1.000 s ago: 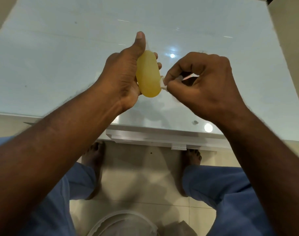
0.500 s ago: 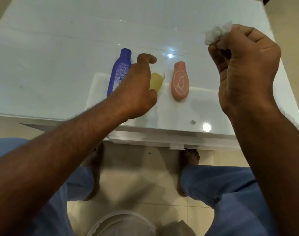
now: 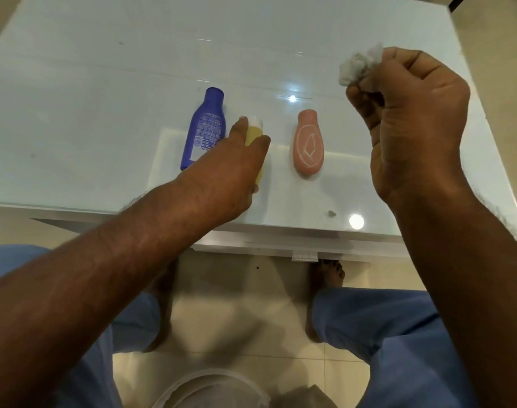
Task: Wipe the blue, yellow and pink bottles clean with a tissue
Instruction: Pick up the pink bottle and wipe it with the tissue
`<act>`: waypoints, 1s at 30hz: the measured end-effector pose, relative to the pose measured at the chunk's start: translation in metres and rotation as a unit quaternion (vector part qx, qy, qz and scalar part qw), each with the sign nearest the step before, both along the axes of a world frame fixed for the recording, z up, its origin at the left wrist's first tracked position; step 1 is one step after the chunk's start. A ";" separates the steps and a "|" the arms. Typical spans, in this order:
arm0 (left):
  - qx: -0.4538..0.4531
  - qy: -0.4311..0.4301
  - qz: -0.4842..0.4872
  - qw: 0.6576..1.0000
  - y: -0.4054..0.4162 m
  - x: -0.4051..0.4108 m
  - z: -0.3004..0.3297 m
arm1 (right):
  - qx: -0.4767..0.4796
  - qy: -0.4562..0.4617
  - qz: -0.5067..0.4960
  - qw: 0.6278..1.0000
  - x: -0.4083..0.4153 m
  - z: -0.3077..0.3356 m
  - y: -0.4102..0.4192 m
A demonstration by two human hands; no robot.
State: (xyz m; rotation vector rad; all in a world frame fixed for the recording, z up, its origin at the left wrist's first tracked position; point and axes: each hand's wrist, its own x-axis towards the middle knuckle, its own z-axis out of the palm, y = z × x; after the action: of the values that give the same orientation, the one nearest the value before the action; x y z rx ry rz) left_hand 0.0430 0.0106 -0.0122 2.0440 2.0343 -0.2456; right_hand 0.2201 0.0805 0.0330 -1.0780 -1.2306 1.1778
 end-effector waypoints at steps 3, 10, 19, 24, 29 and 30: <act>0.007 -0.021 -0.002 1.000 0.001 -0.003 -0.002 | 0.104 -0.102 0.040 0.989 -0.010 0.000 -0.011; -0.003 0.023 0.016 1.000 0.008 -0.008 -0.015 | 0.242 -0.223 0.128 0.936 -0.033 -0.010 -0.043; 0.053 0.022 -0.008 0.998 0.016 -0.011 -0.012 | -0.009 -0.357 0.086 0.930 0.002 -0.004 -0.005; 0.084 -0.089 0.011 0.992 0.013 -0.001 -0.003 | -0.030 -0.446 0.037 0.894 0.012 -0.013 0.009; 0.104 -0.373 0.062 0.920 0.003 0.018 -0.002 | -0.092 -0.580 0.070 0.806 0.019 -0.021 0.023; 0.081 -0.401 0.074 0.909 0.003 0.022 -0.003 | -0.112 -0.599 0.092 0.787 0.017 -0.023 0.023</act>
State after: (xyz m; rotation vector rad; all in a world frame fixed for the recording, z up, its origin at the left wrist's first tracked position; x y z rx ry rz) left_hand 0.0653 0.0134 -0.0153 1.6384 1.6729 0.7041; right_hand 0.2374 0.1040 0.0105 -2.0690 -2.2172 0.7012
